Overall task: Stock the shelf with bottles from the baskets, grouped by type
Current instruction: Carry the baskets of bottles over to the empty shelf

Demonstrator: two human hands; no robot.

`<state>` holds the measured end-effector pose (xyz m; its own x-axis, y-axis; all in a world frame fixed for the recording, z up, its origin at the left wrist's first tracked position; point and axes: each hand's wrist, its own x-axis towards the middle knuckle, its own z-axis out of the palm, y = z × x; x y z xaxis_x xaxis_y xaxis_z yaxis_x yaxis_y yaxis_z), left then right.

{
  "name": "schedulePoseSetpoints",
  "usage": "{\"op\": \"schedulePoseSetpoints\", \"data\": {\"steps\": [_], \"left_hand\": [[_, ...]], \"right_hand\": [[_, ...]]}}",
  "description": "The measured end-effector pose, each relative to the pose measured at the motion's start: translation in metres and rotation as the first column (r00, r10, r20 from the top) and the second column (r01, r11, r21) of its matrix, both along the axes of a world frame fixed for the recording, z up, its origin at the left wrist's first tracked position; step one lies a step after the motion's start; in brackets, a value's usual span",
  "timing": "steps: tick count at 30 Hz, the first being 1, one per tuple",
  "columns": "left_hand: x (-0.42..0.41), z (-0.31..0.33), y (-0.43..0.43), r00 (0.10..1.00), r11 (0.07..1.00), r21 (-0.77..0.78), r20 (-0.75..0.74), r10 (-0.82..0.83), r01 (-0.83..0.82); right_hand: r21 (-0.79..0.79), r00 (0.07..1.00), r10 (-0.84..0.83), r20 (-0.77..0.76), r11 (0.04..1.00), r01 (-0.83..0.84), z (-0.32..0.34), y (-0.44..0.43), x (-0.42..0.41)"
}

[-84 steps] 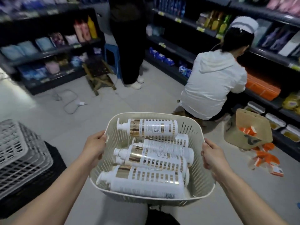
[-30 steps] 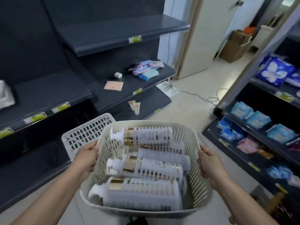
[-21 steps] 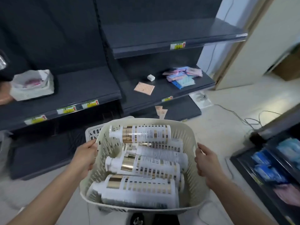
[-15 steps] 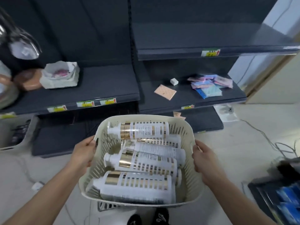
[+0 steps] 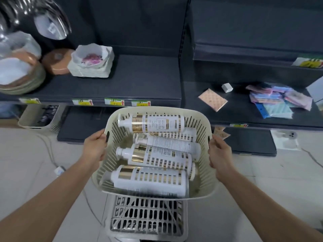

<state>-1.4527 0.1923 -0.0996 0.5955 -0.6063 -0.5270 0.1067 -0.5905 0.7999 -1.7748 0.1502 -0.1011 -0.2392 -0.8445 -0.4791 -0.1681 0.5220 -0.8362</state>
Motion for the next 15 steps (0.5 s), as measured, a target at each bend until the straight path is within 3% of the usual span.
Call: {"op": "schedulePoseSetpoints", "data": {"steps": [15], "left_hand": [[0.027,-0.073,-0.062,0.991,1.0,-0.011,0.132,-0.021,0.022]], "right_hand": [[0.029,0.989,-0.044,-0.138,0.998,0.049,-0.086,-0.062,0.039]]}}
